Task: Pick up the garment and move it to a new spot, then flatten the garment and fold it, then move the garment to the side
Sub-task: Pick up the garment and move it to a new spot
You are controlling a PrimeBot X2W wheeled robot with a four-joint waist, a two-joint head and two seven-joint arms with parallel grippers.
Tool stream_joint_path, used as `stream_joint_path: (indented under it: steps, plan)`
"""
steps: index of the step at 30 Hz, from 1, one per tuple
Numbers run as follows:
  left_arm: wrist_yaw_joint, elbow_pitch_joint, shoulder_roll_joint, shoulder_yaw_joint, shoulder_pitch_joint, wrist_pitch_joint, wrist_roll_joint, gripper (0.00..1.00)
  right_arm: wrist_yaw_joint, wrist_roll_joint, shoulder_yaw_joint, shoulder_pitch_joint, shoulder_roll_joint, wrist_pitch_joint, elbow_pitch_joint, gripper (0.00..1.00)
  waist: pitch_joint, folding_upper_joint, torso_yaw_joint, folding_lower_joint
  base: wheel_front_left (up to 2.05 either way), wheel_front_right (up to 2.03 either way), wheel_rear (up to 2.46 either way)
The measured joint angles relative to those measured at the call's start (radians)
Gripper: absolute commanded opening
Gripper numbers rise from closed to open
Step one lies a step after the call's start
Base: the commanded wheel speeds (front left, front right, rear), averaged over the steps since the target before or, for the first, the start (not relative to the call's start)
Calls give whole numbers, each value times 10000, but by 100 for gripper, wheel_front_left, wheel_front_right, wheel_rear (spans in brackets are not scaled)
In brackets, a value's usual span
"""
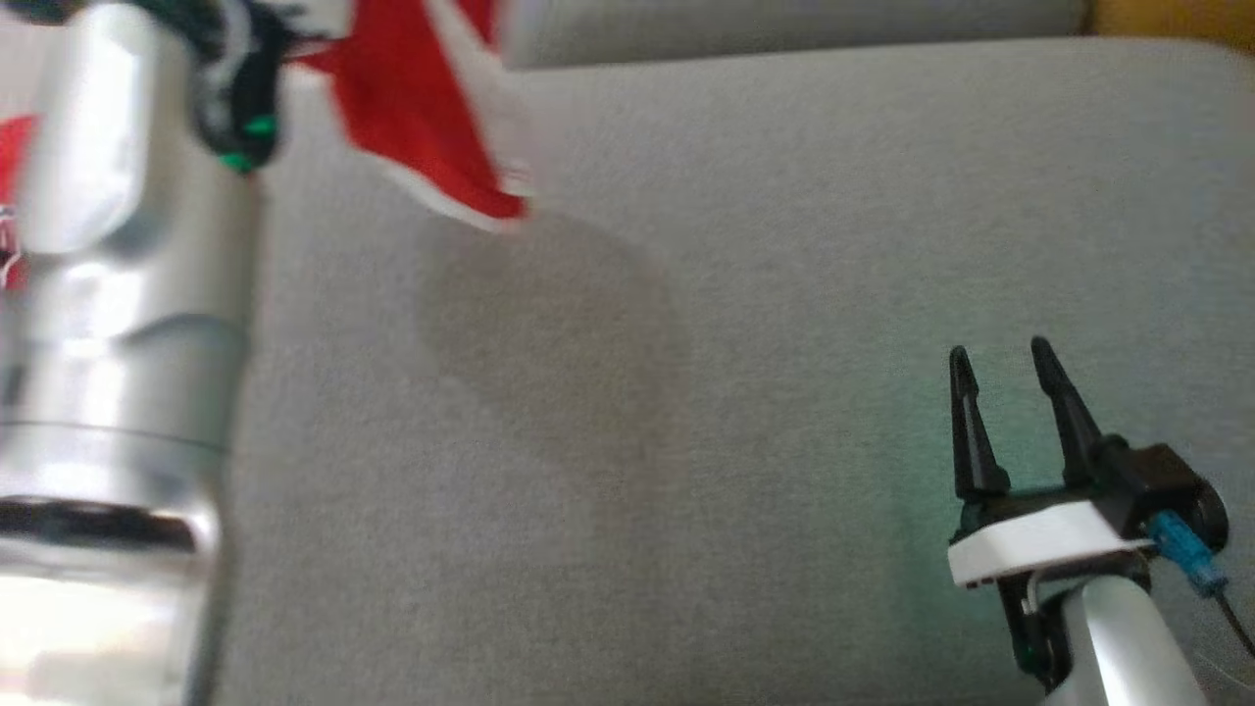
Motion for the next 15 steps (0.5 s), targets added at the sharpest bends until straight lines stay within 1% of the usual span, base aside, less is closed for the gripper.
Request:
stream_joint_path:
  steps: [2,4,6,8,10,13,15]
  plan:
    - [234,-121,-648,67,3,-155,-349,0,0,71,-59,115,2,-40,121,100,-262,0,-178,-1,0,0,0]
    - [370,-251,-1206,90,36,-366,-715,0,0,81,-157,148,2,-42,171,100,-429,0,-360,2,0,0,0]
    - [523,-330,-1551,75,228,-644,-1135,0,0,148,-242,179,2,-42,169,100,-534,0,-491,2,0,0,0]
    - [681,-418,-1599,-2,807,-966,-1666,0,0,161,-288,241,2,-42,155,100,-531,0,-546,0,0,0,0]
    - [731,-531,-1524,-570,1808,-1235,-2627,0,0,163,-314,279,2,-44,161,100,-432,0,-553,4,0,0,0]
    - [1221,-523,-1473,-1659,3908,-2008,-3714,0,0,163,-272,254,10,-52,146,100,-242,0,-560,5,0,0,0]
    - [1524,-364,-1488,-2102,5095,-2644,-4025,0,0,163,-286,254,8,-56,134,100,-100,0,-551,5,0,0,0]
